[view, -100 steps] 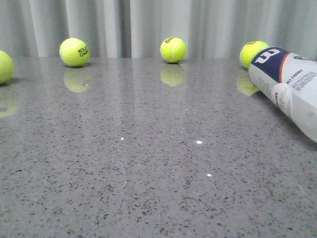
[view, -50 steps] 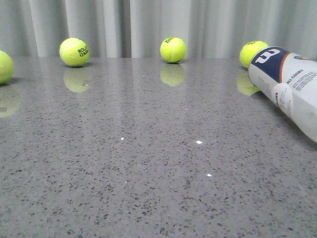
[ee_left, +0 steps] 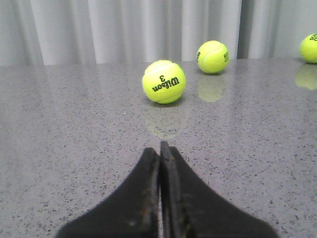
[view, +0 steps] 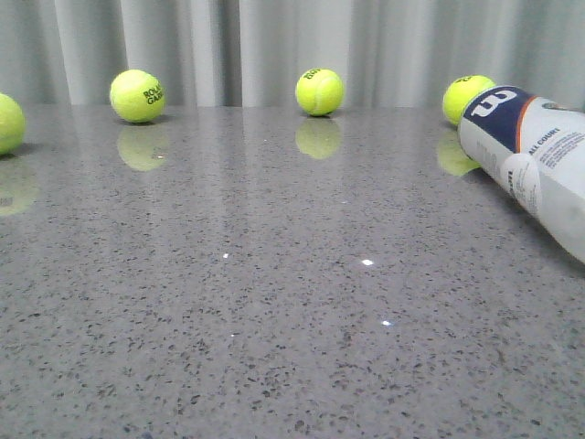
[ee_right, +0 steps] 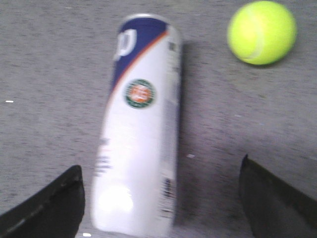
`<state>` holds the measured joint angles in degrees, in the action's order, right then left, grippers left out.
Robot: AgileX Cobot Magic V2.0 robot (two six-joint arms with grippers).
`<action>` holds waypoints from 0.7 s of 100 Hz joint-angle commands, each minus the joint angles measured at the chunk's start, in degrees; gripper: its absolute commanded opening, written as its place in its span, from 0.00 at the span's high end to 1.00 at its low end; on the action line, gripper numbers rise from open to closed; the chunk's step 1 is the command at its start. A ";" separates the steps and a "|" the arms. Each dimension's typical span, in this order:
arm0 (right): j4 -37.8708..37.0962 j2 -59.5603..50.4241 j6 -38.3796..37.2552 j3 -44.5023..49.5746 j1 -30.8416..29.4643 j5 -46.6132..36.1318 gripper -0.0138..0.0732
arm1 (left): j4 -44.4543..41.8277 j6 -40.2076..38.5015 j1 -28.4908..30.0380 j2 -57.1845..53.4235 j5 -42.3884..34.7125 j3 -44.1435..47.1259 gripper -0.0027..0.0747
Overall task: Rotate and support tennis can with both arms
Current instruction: 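Move the right gripper down over the lying white Wilson can, then grasp the can with the right gripper and lift it toward the center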
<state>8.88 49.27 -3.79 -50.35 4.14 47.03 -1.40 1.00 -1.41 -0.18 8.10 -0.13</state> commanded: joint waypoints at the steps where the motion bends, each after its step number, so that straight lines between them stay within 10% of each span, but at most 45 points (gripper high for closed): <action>1: 3.60 4.09 -1.07 -4.66 1.36 -1.78 0.12 | 0.61 -0.51 -0.29 -2.32 -4.70 2.63 0.99; 70: 6.26 29.46 -4.51 -9.97 3.02 -5.06 0.12 | 0.61 -0.51 -0.29 -2.32 -4.70 2.63 0.99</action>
<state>13.59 79.07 -8.25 -58.33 7.03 44.83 -1.40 1.00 -1.41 -0.18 8.10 -0.13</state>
